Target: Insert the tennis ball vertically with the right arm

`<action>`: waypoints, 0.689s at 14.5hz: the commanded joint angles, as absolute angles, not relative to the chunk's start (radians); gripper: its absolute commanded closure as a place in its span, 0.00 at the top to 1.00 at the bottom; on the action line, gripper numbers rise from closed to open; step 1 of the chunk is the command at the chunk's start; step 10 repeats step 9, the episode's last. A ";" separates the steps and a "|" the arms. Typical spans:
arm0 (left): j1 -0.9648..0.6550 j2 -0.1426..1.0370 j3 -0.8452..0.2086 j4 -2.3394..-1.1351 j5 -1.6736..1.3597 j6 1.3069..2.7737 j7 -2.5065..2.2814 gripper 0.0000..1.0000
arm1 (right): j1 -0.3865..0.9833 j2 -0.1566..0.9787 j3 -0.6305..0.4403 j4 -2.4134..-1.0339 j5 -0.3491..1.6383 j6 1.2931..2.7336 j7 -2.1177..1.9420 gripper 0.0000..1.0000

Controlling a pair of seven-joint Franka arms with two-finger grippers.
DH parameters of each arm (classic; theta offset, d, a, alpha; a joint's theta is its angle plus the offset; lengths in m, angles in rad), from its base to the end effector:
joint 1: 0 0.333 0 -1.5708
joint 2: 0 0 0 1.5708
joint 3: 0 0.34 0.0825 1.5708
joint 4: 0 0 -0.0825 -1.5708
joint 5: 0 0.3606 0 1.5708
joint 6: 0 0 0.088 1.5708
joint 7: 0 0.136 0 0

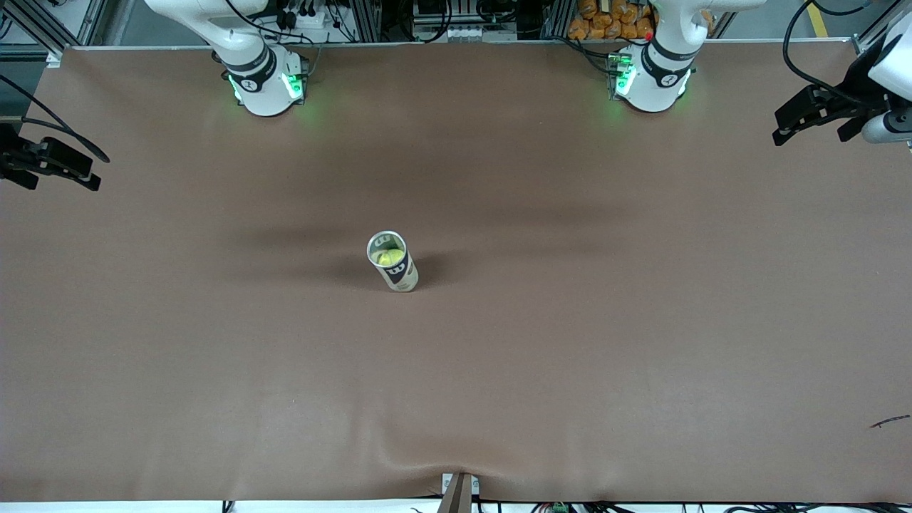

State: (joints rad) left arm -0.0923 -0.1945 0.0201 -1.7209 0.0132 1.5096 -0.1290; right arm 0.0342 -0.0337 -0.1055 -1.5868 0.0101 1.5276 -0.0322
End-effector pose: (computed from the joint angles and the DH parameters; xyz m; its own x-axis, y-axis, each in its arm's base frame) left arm 0.4565 -0.0301 0.6435 0.9982 0.0571 -0.0155 0.0570 -0.9983 -0.0114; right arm 0.5134 -0.0363 0.6262 0.9989 -0.0385 -0.0252 -0.0389 -0.9991 -0.0145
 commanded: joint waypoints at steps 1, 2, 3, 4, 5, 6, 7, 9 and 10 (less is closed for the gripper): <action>-0.112 -0.196 0.031 -1.723 0.035 1.503 -0.140 1.00 | 0.014 -0.040 -0.089 -1.578 -0.008 1.514 -0.020 1.00; -0.112 -0.192 0.031 -1.714 0.035 1.503 -0.138 1.00 | 0.014 -0.040 -0.089 -1.578 -0.008 1.514 -0.020 1.00; -0.113 -0.192 0.031 -1.713 0.035 1.503 -0.138 1.00 | 0.014 -0.040 -0.089 -1.577 -0.008 1.514 -0.020 1.00; -0.112 -0.192 0.031 -1.713 0.035 1.503 -0.138 1.00 | 0.014 -0.040 -0.089 -1.578 -0.008 1.514 -0.020 1.00; -0.113 -0.192 0.029 -1.713 0.035 1.503 -0.138 1.00 | 0.014 -0.040 -0.089 -1.578 -0.008 1.514 -0.020 1.00; -0.117 -0.192 0.029 -1.713 0.035 1.503 -0.137 1.00 | 0.014 -0.040 -0.089 -1.578 -0.008 1.514 -0.020 1.00; -0.120 -0.192 0.031 -1.712 0.034 1.503 -0.138 1.00 | 0.014 -0.040 -0.089 -1.578 -0.008 1.514 -0.020 1.00; -0.118 -0.187 0.031 -1.712 0.034 1.503 -0.138 1.00 | 0.014 -0.040 -0.089 -1.578 -0.008 1.514 -0.020 1.00; -0.118 -0.187 0.031 -1.712 0.034 1.503 -0.138 1.00 | 0.014 -0.040 -0.089 -1.578 -0.008 1.514 -0.020 1.00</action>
